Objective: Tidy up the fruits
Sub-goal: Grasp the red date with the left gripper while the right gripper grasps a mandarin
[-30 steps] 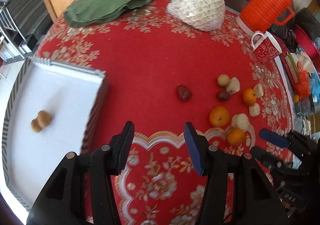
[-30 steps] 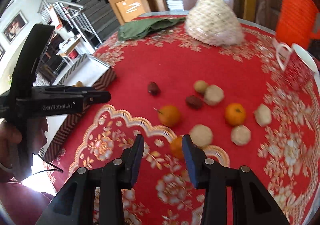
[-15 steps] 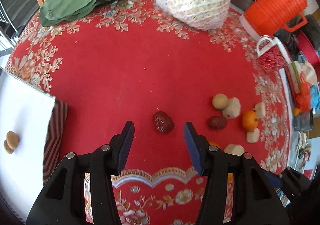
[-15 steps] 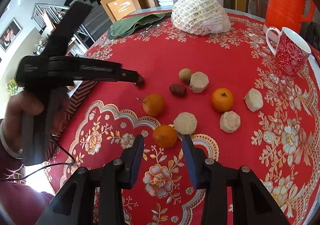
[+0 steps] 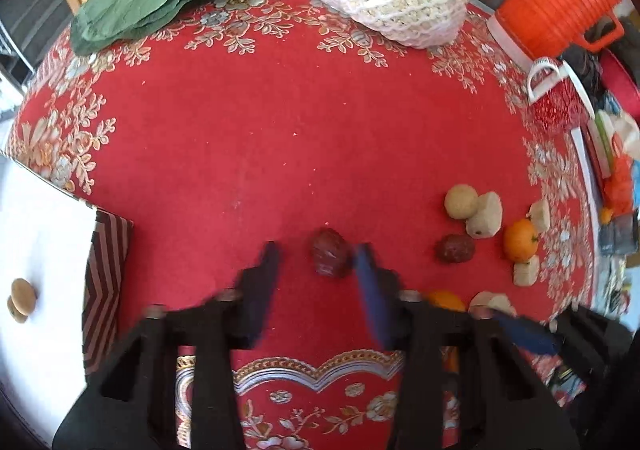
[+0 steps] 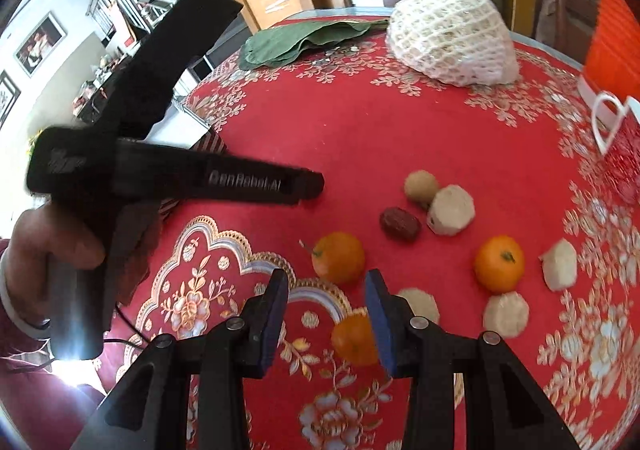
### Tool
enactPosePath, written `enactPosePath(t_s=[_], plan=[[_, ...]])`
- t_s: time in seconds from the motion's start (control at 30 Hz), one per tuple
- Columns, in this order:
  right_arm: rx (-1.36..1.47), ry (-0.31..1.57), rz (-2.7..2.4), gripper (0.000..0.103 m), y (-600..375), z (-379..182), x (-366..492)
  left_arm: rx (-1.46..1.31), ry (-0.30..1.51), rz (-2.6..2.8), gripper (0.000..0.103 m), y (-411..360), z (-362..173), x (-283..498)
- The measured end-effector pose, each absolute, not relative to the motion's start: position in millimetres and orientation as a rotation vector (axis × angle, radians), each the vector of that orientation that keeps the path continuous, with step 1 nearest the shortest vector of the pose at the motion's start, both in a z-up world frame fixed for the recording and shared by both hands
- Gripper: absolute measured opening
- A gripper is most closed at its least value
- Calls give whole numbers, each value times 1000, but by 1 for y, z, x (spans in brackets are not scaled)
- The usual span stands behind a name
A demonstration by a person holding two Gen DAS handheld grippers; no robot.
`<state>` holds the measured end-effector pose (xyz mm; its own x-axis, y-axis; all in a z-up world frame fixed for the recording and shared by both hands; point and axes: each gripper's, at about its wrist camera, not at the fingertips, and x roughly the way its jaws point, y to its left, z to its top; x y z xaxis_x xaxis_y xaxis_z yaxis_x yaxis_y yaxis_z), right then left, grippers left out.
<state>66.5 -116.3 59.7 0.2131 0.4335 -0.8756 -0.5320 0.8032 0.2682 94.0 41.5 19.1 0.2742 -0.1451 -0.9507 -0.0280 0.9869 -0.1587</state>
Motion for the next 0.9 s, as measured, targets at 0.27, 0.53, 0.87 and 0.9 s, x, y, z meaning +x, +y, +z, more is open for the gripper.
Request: enactPosePath(t_s=[0.27,0.53,0.87,0.9], plan=[[-222,1221,680,30,-94,32,79,-153,1270,-77,20,65,25,84],[-145,1209,703,12,-98,49,75,-169,1233,-56,20,85,49,65],[-2,1177,622,50,-100,55,86,-188,1240,-25,20,101,50,48],[26,1173,625,50,-98,55,90,-191,1239,-22,20,102,51,47]])
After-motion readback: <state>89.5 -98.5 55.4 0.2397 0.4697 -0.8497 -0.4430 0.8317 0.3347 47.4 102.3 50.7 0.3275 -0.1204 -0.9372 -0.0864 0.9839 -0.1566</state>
